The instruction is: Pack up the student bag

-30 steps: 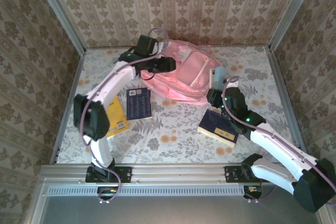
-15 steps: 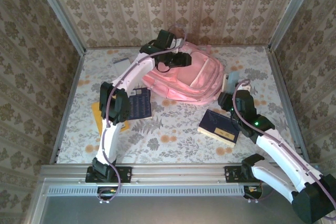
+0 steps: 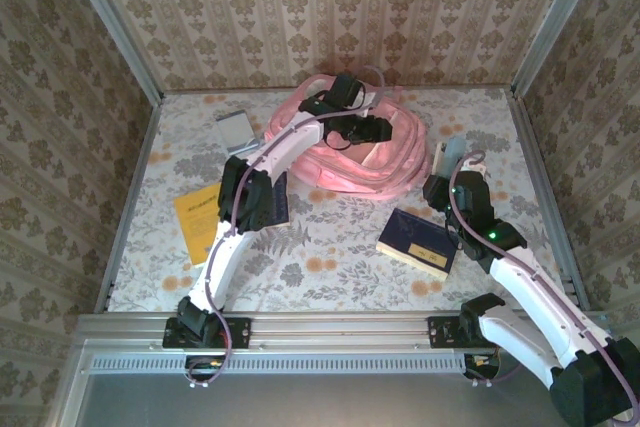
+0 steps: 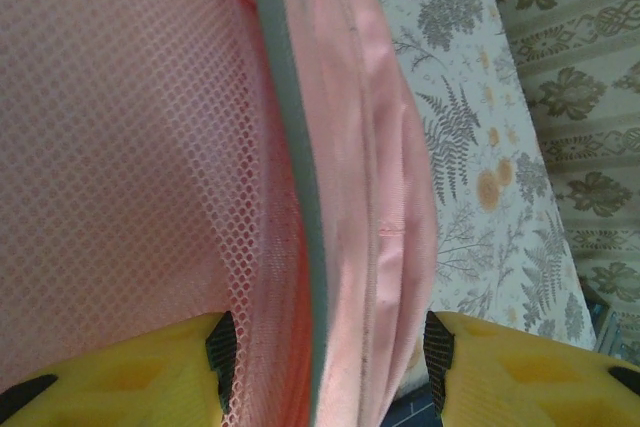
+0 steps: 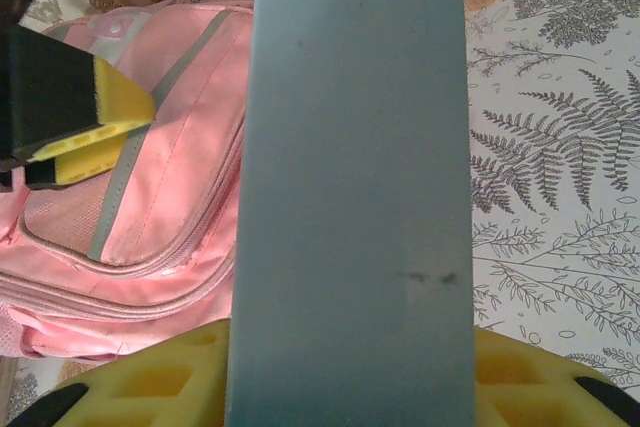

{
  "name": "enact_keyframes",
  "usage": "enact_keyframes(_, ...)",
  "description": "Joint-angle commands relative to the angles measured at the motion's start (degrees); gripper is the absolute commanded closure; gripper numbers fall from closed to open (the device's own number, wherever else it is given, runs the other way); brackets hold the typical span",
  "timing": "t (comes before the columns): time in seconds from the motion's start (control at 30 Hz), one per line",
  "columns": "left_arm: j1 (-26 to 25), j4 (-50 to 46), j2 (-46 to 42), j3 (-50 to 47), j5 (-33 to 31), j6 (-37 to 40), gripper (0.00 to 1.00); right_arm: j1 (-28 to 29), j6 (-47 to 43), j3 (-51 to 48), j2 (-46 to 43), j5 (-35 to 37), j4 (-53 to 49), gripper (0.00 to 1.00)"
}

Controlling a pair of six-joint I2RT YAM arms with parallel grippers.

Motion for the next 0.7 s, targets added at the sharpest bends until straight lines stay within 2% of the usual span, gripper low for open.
enact_keyframes(0.0,-0.2,0.5,0.6,2.1,1.1,-1.1,0.45,-0.6,-0.8,-0.7,-0.9,-1.1,1.9,1.00)
enact_keyframes(0.53,-2.2,1.2,1.9,2.2,1.2,-0.8,0.59,-2.1,0.5,-2.1,2.5,-4.9,4.8,1.00)
enact_keyframes(0.67,-2.2,1.1,3.4,3.2,1.1,-1.2,0.66,-2.2,0.7,-2.5,2.6,-5.2,5.2,1.00)
